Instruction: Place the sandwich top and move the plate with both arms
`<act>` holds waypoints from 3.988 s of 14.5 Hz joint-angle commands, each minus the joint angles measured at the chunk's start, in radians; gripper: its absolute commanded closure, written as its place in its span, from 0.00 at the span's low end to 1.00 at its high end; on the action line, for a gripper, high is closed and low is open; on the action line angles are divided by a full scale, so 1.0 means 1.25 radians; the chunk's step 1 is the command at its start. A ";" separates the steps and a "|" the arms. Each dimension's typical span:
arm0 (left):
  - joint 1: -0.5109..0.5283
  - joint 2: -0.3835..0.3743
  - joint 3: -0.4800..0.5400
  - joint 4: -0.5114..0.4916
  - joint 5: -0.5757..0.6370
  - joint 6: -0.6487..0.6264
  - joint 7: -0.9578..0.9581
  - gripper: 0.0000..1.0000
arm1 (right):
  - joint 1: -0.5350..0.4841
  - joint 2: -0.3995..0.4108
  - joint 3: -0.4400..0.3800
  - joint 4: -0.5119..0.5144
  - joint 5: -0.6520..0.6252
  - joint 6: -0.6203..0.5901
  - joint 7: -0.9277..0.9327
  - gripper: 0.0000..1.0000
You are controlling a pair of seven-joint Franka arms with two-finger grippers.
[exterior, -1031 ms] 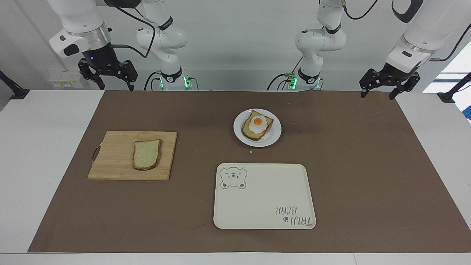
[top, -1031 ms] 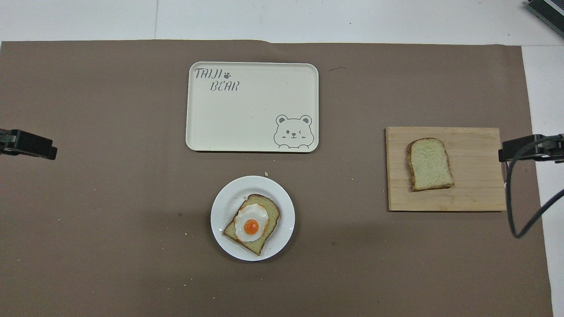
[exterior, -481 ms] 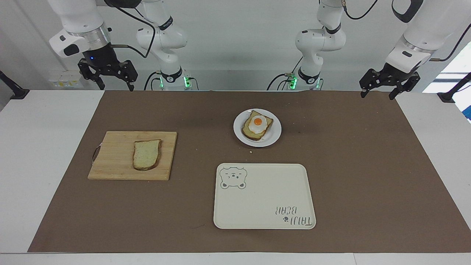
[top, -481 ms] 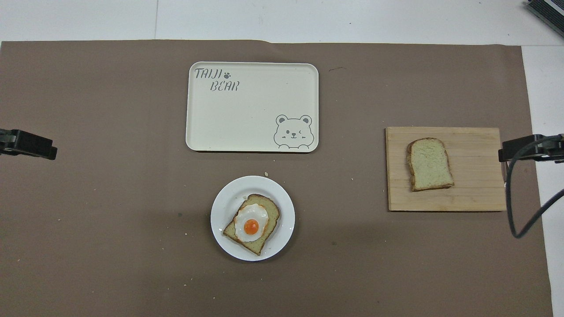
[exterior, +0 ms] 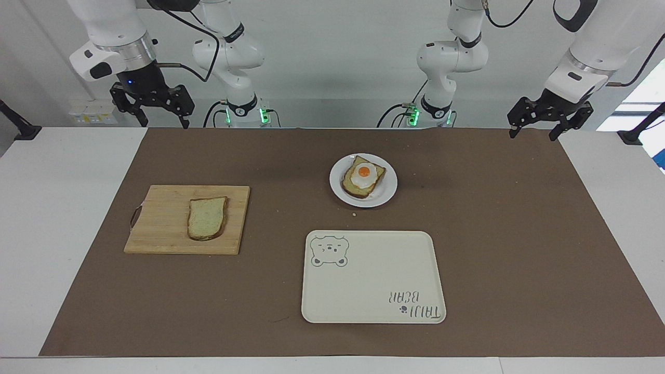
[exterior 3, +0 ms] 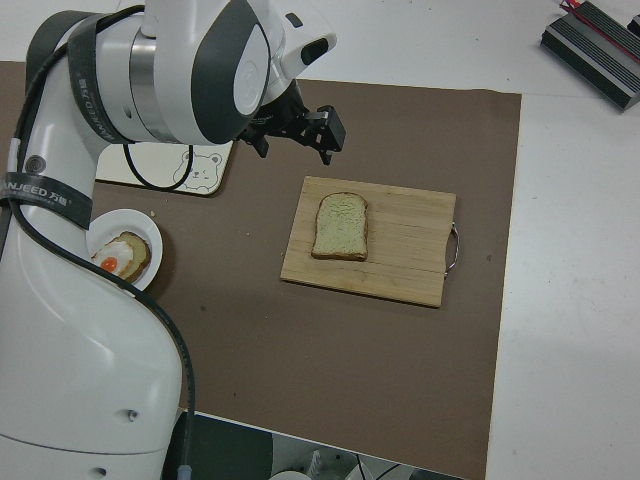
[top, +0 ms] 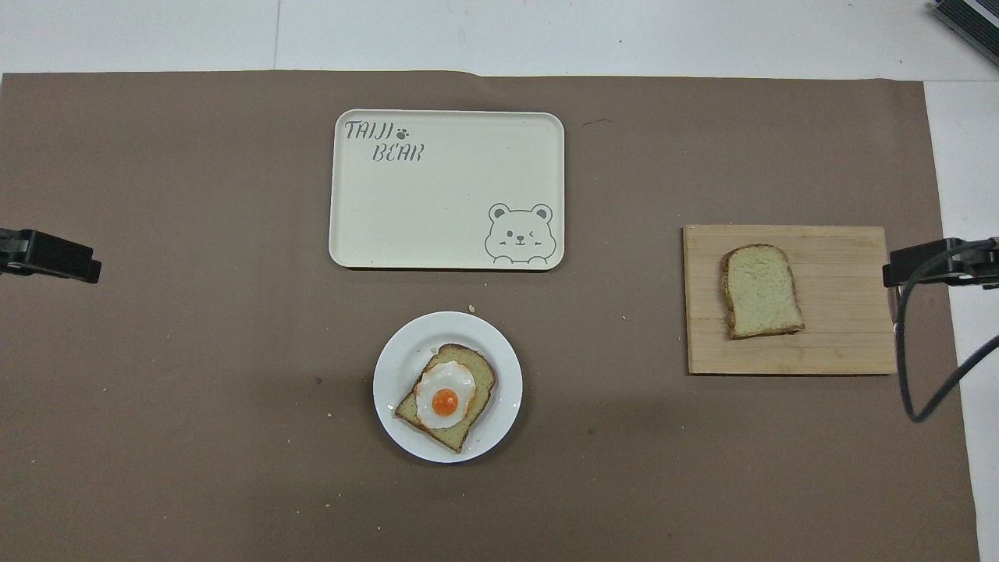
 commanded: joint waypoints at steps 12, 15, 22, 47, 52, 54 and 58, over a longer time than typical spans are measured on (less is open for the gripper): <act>0.014 0.000 -0.008 0.008 0.007 -0.016 0.007 0.00 | -0.007 -0.017 0.002 -0.030 0.004 0.014 -0.019 0.00; 0.014 0.000 -0.008 0.008 0.007 -0.016 0.007 0.00 | -0.007 -0.025 0.002 -0.059 0.004 0.049 -0.021 0.00; 0.014 0.000 -0.008 0.008 0.007 -0.016 0.007 0.00 | -0.007 0.005 0.004 -0.166 0.004 0.188 -0.023 0.00; 0.014 0.000 -0.008 0.008 0.007 -0.016 0.007 0.00 | -0.123 0.239 0.004 -0.394 0.185 0.598 -0.395 0.00; 0.014 0.000 -0.008 0.008 0.007 -0.016 0.007 0.00 | -0.119 0.250 0.004 -0.407 0.205 0.603 -0.423 0.13; 0.014 0.000 -0.008 0.008 0.007 -0.016 0.007 0.00 | -0.118 0.250 0.004 -0.414 0.204 0.609 -0.424 0.44; 0.014 0.000 -0.008 0.008 0.007 -0.016 0.007 0.00 | -0.122 0.253 0.002 -0.404 0.205 0.603 -0.410 1.00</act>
